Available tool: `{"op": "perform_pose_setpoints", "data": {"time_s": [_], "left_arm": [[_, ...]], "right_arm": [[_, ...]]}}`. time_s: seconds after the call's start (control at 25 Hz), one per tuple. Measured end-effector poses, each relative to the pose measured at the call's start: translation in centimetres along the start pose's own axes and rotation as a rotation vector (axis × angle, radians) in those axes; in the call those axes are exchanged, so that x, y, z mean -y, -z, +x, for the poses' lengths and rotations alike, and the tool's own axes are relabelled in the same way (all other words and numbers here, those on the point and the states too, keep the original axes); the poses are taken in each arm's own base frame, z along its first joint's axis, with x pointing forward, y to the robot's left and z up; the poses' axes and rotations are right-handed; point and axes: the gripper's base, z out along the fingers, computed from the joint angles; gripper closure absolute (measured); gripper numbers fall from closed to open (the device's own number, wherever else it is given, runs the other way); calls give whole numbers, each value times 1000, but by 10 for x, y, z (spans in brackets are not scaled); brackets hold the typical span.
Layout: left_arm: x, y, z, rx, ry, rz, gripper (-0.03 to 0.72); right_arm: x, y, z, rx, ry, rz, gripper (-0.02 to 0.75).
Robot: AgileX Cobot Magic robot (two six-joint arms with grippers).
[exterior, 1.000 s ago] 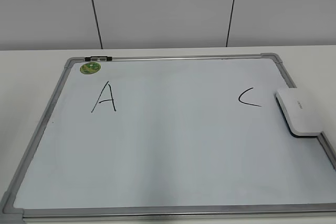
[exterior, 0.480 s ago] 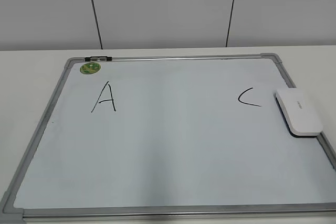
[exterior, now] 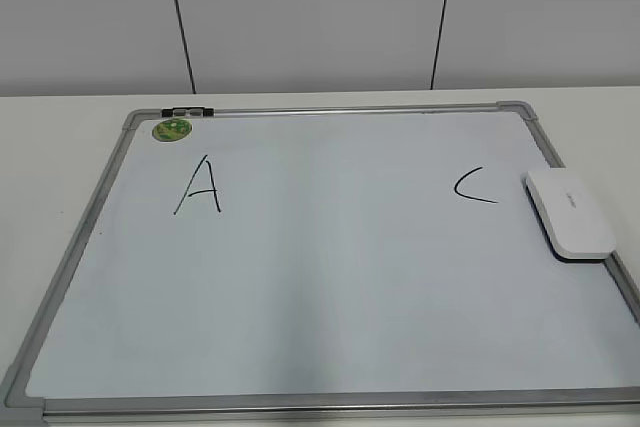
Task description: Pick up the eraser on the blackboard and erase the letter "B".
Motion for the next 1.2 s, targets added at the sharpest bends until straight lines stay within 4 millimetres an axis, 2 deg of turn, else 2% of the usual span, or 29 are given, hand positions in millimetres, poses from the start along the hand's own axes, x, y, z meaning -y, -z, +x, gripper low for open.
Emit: {"op": "perform_pose_setpoints", "data": {"time_s": [0.32, 0.52, 1.2], "left_arm": [[1, -1, -5, 60, -39, 5, 333], [1, -17, 6, -2, -53, 2, 333], [7, -17, 8, -6, -123, 76, 354]], "right_arm": [[-3, 0, 0, -1, 82, -27, 202], [-3, 0, 0, 1, 97, -35, 202], [-4, 0, 0, 1, 110, -44, 202]]}}
